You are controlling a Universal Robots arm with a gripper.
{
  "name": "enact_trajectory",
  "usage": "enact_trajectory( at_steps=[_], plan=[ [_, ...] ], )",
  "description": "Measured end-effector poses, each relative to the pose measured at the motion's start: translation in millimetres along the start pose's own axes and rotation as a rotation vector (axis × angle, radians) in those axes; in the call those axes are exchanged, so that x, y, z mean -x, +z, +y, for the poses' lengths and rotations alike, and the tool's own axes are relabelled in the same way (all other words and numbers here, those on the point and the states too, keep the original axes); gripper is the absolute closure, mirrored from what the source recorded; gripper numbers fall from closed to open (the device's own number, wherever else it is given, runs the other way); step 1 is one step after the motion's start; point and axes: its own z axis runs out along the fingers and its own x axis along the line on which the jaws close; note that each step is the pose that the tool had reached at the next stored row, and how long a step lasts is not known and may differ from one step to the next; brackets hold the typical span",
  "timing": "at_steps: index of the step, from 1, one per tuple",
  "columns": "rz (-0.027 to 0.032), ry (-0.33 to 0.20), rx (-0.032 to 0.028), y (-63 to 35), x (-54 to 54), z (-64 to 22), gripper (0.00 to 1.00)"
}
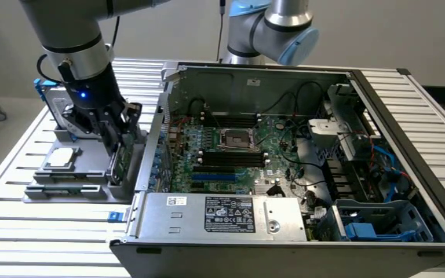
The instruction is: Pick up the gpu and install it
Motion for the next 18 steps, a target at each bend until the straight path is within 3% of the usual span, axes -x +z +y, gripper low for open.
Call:
enact_trajectory(
  at_steps=[8, 18],
  plan=[
    [-0.0249, -0.001, -0.0101, 11.2, -4.4, 3.0, 0.64],
    [-0.0316, -0.001, -0.011, 14.8, -4.7, 2.8, 0.64]
  ],
)
